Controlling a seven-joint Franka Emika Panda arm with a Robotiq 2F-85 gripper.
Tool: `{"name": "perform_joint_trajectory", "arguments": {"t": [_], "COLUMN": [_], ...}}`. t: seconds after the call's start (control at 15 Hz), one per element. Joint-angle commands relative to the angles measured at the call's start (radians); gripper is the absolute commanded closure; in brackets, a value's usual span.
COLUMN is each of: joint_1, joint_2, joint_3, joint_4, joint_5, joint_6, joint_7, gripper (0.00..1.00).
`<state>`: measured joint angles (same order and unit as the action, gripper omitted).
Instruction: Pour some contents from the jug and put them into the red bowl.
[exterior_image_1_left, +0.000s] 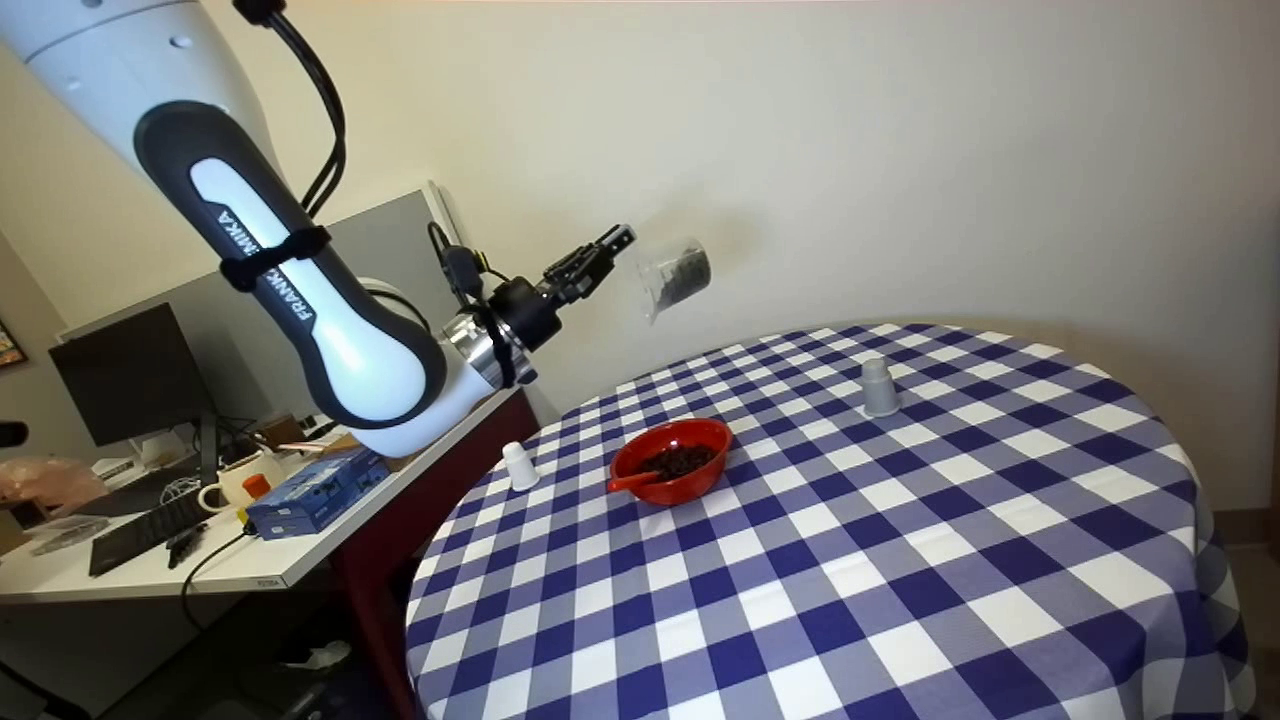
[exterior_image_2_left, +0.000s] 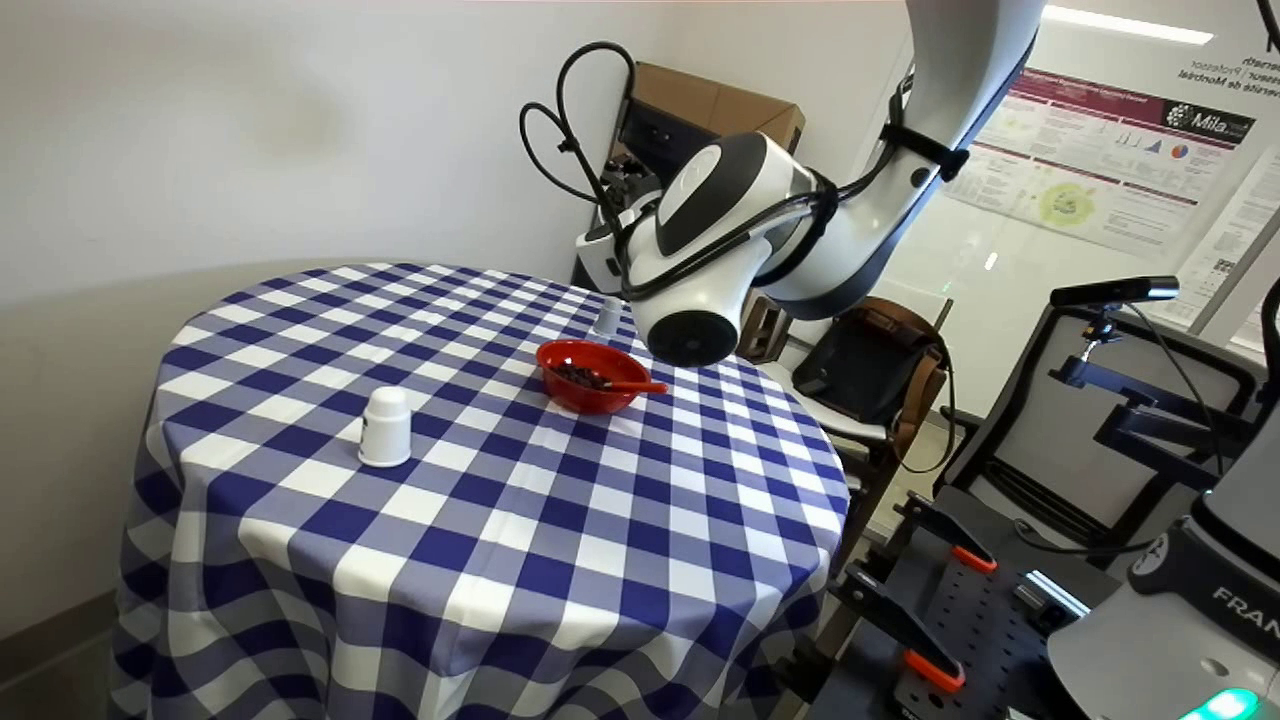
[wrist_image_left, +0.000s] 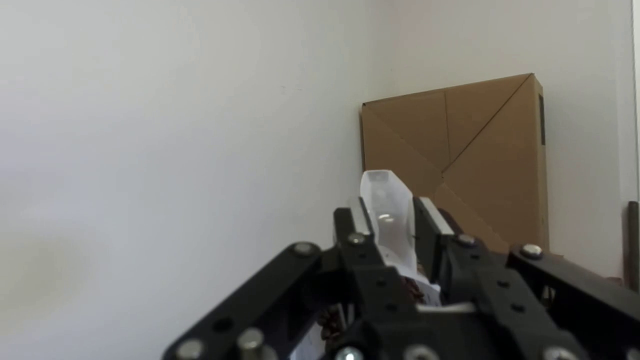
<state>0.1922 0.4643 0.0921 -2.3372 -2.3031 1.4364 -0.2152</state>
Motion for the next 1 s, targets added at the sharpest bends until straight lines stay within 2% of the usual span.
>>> {"name": "perform_joint_trajectory", "arguments": {"t": [0.0,0.93], "joint_1": [0.000,-0.004], "joint_2": [0.011,0.035], "joint_3": [-0.013,-0.033], "joint_4": [-0.017,-0.038], "joint_5": [-0.051,-0.117], "joint_6": [-0.047,-0.109], "joint_7": [0.036,0.081], "gripper": [0.88,0.88]}}
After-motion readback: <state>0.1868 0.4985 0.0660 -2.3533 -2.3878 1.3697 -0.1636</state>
